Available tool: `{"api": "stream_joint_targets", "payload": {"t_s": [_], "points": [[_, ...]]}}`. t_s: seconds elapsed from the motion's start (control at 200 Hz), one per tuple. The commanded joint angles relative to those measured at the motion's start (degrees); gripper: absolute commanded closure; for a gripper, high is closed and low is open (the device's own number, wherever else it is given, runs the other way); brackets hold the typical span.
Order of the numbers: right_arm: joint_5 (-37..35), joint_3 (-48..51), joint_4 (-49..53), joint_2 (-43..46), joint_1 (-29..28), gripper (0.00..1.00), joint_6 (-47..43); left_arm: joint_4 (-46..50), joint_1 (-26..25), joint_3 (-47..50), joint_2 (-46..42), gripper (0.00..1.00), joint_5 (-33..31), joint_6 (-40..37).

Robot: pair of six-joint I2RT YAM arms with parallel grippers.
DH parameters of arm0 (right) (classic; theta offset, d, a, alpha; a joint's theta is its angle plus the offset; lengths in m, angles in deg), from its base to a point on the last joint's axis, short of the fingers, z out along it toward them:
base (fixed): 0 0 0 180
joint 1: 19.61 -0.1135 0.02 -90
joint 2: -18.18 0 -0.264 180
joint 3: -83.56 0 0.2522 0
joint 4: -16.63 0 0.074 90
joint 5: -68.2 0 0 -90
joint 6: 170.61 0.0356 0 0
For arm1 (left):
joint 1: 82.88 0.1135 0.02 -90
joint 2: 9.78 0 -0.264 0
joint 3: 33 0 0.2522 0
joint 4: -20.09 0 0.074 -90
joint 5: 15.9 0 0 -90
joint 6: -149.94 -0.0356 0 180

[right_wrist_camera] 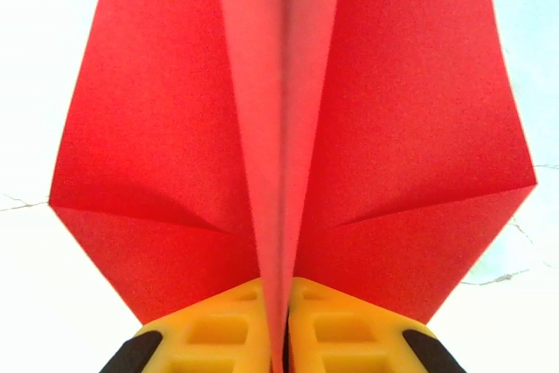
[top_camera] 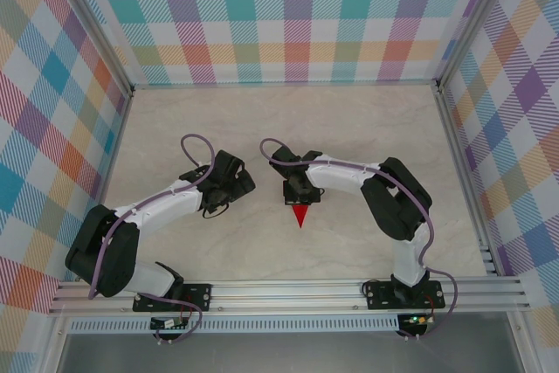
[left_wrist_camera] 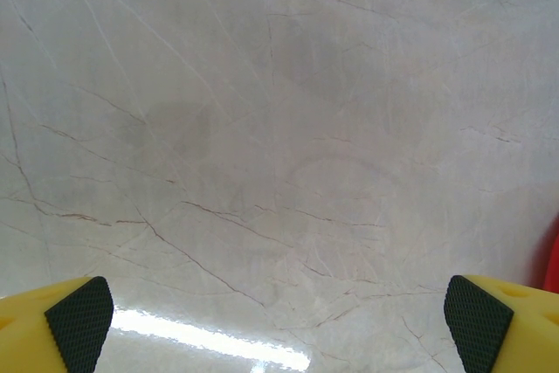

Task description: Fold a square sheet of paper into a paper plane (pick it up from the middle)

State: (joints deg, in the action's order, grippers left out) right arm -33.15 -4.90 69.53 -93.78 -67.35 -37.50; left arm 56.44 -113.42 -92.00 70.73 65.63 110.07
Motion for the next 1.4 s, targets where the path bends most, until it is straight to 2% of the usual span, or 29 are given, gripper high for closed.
{"api": "stream_joint_targets", "payload": {"t_s": [0.0, 0.34, 0.83, 1.23, 1.395], "points": [[0.5, 0.0, 0.5, -3.1, -0.3, 0.90, 1.1, 2.1, 0.9, 0.3, 0.2, 0.00, 0.0, -0.2], [-2.1, -6.8, 2.2, -0.7, 0.4, 0.91, -2.4, 4.7, 1.2, -0.3, -0.7, 0.00, -1.4, -0.6], [-0.2, -25.0, 4.4, -13.9, 5.2, 0.91, -7.2, 8.3, 2.3, 1.3, -5.0, 0.00, -4.3, -1.3], [1.1, -28.7, 5.8, -19.9, 6.1, 0.87, -7.3, 8.0, 2.3, 1.7, -5.0, 0.00, -4.8, -1.3], [1.7, -28.9, 6.3, -19.1, 6.1, 0.84, -7.1, 8.2, 2.3, 1.7, -5.4, 0.00, -5.1, -1.3]]}}
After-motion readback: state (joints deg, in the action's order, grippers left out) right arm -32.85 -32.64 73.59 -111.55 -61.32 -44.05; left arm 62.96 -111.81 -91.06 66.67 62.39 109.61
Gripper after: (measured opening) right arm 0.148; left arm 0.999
